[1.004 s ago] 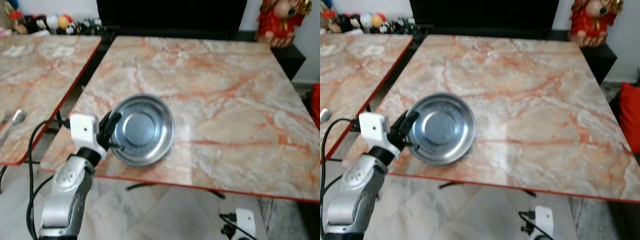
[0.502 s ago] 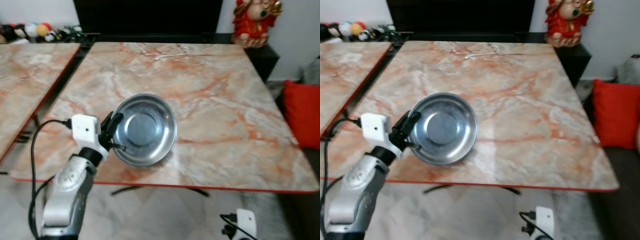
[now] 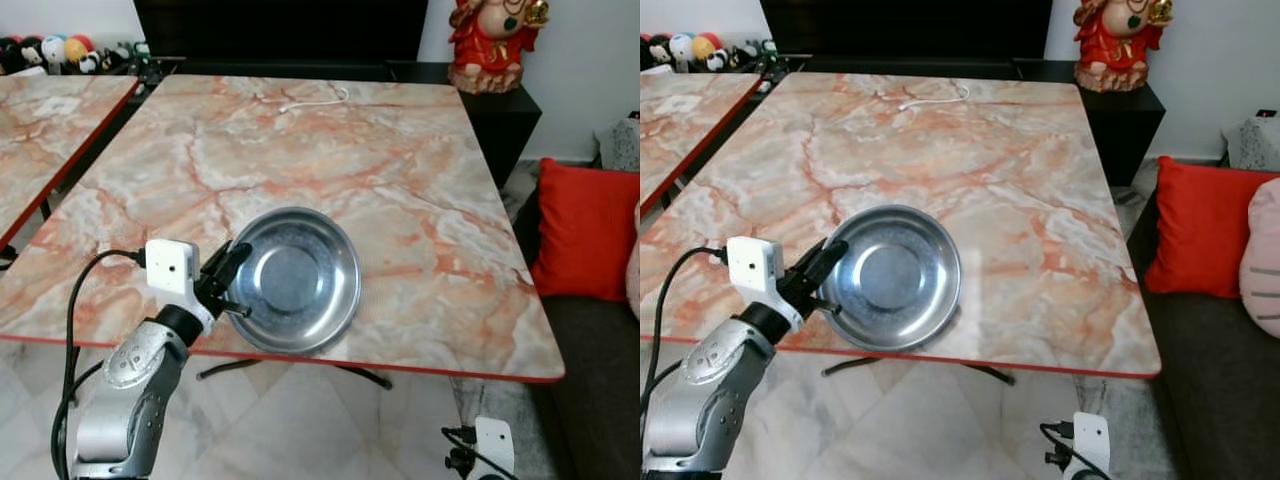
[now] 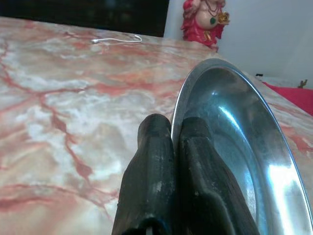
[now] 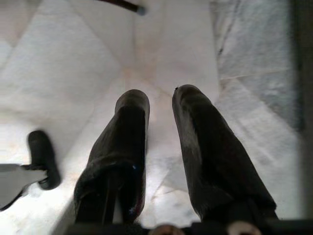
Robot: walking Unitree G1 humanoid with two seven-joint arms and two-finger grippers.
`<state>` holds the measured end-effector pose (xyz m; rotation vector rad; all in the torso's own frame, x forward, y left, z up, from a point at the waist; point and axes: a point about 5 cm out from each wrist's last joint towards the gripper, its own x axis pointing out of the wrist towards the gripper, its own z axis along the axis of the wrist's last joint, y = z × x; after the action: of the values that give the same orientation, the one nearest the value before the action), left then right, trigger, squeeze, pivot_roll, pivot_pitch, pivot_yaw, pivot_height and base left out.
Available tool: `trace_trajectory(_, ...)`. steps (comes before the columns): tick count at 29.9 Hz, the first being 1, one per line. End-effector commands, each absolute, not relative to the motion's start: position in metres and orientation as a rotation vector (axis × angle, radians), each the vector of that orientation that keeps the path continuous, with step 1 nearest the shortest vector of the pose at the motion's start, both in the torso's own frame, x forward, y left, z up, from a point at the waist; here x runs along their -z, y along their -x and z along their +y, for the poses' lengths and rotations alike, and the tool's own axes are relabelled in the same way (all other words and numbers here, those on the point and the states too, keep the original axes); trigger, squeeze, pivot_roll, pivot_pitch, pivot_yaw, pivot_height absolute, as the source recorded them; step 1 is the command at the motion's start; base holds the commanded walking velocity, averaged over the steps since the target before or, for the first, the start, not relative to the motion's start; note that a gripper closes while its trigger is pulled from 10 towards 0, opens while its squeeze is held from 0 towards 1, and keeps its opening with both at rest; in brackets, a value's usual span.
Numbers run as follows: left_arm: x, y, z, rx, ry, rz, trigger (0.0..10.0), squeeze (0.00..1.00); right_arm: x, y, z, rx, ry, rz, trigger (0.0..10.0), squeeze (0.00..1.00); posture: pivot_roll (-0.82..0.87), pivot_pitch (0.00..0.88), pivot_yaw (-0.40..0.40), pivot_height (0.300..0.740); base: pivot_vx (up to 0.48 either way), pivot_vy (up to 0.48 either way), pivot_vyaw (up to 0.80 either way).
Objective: Setting the table
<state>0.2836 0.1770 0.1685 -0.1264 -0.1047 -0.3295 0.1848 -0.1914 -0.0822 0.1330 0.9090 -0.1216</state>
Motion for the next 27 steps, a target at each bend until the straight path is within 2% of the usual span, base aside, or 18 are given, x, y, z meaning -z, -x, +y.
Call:
trace_trajectory(1,-0.169,-0.296,0.185,0.206,0.206,-0.075,10.0,0.00,0.084,-0.181,-0.190,0.117,-0.127,0.922,10.0,0.00,0.04,0.110,-0.009,0.740,0.000,0.000,0.00)
trace_trajectory(5,-0.162,-0.305,0.186,0.133,0.312,-0.021,10.0,0.00,0.084,-0.181,-0.190,0.115,-0.125,0.923,10.0,0.00,0.04,0.109,-0.012,0.740,0.000,0.000,0.00)
trace_trajectory(8,-0.161,-0.310,0.183,0.143,0.375,0.002,10.0,0.00,0.084,-0.181,-0.190,0.114,-0.125,0.923,10.0,0.00,0.03,0.109,-0.008,0.740,0.000,0.000,0.00)
trace_trajectory(14,-0.152,-0.320,0.179,0.190,0.338,0.092,10.0,0.00,0.083,-0.183,-0.191,0.124,-0.131,0.915,10.0,0.00,0.01,0.112,0.004,0.740,0.000,0.000,0.00)
trace_trajectory(21,-0.145,-0.326,0.185,0.131,0.434,0.141,10.0,0.00,0.084,-0.181,-0.193,0.134,-0.130,0.918,10.0,0.00,0.01,0.111,0.005,0.740,0.000,0.000,0.00)
trace_trajectory(27,-0.140,-0.325,0.184,0.104,0.442,0.159,10.0,0.00,0.084,-0.180,-0.193,0.131,-0.126,0.919,10.0,0.00,0.01,0.105,0.001,0.740,0.000,0.000,0.00)
